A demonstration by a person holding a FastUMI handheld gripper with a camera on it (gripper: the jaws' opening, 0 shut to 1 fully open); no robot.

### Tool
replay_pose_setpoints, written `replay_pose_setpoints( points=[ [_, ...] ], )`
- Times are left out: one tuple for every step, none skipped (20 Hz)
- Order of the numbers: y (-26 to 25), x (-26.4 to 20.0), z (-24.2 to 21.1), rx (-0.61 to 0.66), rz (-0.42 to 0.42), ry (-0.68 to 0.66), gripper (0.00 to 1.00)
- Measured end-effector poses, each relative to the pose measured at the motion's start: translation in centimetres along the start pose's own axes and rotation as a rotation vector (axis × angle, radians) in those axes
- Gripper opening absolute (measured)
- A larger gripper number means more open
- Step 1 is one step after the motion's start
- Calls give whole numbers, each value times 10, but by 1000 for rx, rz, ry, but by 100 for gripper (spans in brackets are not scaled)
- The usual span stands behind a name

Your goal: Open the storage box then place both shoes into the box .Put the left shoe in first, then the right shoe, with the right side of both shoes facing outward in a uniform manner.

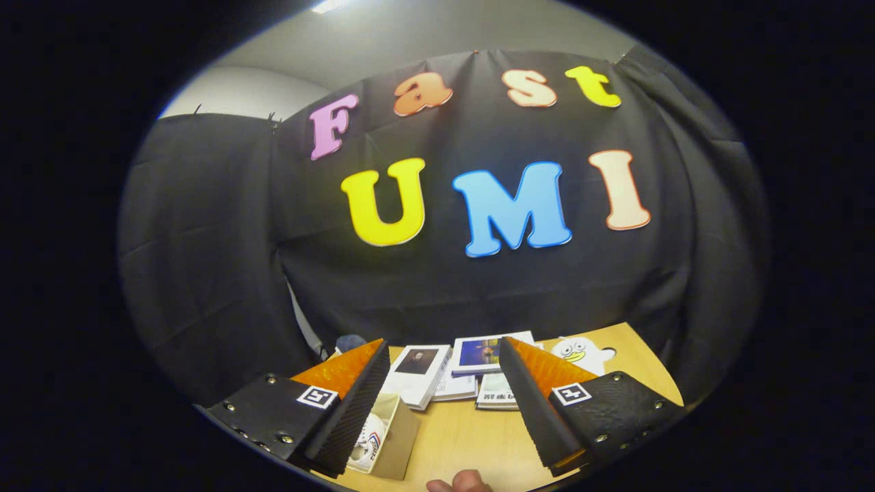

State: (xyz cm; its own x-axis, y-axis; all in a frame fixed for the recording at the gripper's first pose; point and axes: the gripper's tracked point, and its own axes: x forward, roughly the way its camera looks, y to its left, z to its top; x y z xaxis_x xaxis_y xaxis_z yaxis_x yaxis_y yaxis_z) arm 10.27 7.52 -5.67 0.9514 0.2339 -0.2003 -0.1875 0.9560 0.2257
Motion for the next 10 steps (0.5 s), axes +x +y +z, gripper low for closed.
replay_pose_setpoints(
  points=[
    [-9, -5, 7, 3, -24, -18, 98],
    [-15, -11, 11, 5, -47, -33, 98],
    [-19, -18, 15, 4, -63, -42, 98],
    [-23, -24, 19, 1, -77, -51, 98],
    [-27, -28, 23, 0, -92, -64, 98],
    [-30, -33, 26, 0, -105, -77, 98],
    [-32, -37, 29, 1, -116, -92, 98],
    [-34, -39, 33, -2, -123, -108, 98],
    [-36, -42, 35, -9, -128, -116, 98],
    [-38, -42, 36, -16, -129, -119, 98]
  ],
)
